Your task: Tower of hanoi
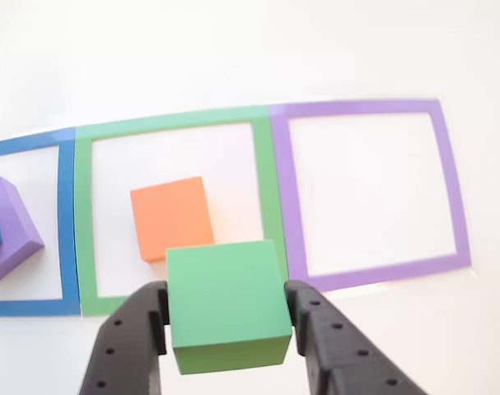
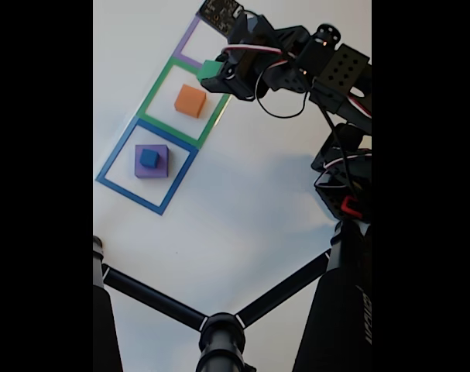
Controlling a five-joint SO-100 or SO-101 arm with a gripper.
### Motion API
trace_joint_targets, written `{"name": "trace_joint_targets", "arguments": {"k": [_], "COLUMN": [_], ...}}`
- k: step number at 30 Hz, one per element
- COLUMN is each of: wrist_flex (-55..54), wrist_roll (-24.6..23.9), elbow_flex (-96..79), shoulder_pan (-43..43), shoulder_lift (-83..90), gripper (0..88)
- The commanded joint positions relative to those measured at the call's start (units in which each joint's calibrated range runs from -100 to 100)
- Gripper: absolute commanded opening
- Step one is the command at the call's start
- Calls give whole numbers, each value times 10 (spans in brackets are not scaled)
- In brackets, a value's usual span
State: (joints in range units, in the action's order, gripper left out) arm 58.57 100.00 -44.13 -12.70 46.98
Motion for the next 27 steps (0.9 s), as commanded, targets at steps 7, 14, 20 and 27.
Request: {"name": "trace_joint_targets", "arguments": {"k": [7,14,20,27], "wrist_flex": [308,322,292,138], "wrist_roll": [0,0,0,0], "elbow_flex": [317,323,282,159], "shoulder_pan": [-45,-118,-192,-229], "shoulder_lift": [7,12,10,5], "gripper": [96,96,96,94]}}
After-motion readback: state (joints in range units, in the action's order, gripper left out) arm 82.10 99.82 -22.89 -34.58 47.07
